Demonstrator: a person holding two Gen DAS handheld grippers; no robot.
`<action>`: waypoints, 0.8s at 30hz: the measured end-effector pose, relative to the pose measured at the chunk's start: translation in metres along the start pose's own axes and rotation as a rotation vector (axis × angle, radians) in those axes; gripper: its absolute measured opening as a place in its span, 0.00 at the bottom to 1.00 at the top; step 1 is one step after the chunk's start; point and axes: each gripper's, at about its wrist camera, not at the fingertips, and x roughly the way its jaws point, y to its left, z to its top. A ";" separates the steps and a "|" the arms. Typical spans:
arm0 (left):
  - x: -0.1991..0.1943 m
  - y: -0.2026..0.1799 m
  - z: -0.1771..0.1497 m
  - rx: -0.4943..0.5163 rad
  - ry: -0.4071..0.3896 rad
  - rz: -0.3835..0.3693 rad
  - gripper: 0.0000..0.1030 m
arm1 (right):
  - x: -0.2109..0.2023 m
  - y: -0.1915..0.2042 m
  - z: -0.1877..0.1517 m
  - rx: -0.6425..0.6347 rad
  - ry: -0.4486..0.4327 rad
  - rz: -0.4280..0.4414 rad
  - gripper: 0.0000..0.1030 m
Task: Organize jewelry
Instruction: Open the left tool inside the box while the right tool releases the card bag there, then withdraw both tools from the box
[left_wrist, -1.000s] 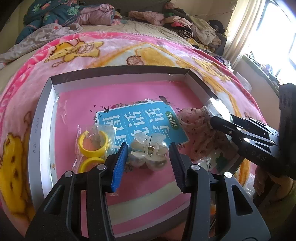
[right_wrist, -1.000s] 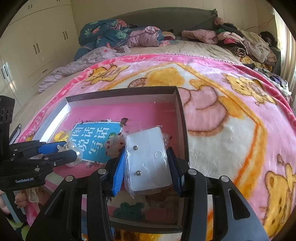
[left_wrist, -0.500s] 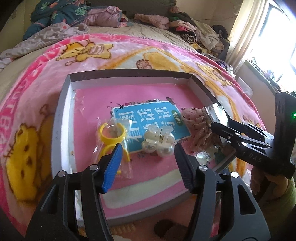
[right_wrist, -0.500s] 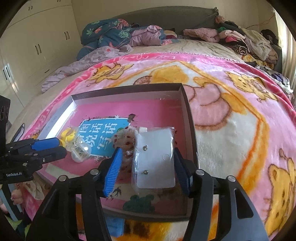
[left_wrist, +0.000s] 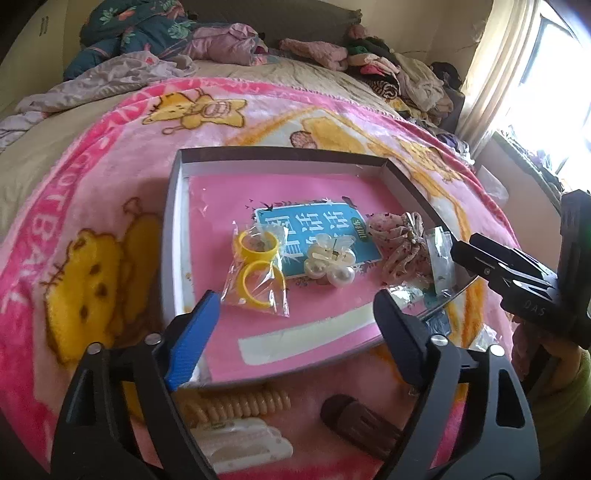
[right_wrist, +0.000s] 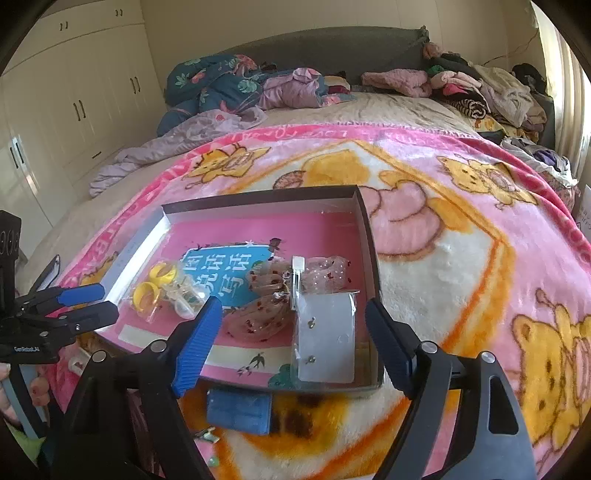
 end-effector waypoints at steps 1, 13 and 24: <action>-0.002 0.001 -0.001 -0.002 -0.004 0.002 0.75 | -0.003 0.001 0.000 -0.001 -0.003 0.000 0.75; -0.032 0.005 -0.011 -0.010 -0.044 0.023 0.82 | -0.029 0.016 -0.005 -0.020 -0.032 -0.005 0.79; -0.054 0.012 -0.026 -0.016 -0.067 0.047 0.82 | -0.050 0.034 -0.014 -0.045 -0.040 0.006 0.79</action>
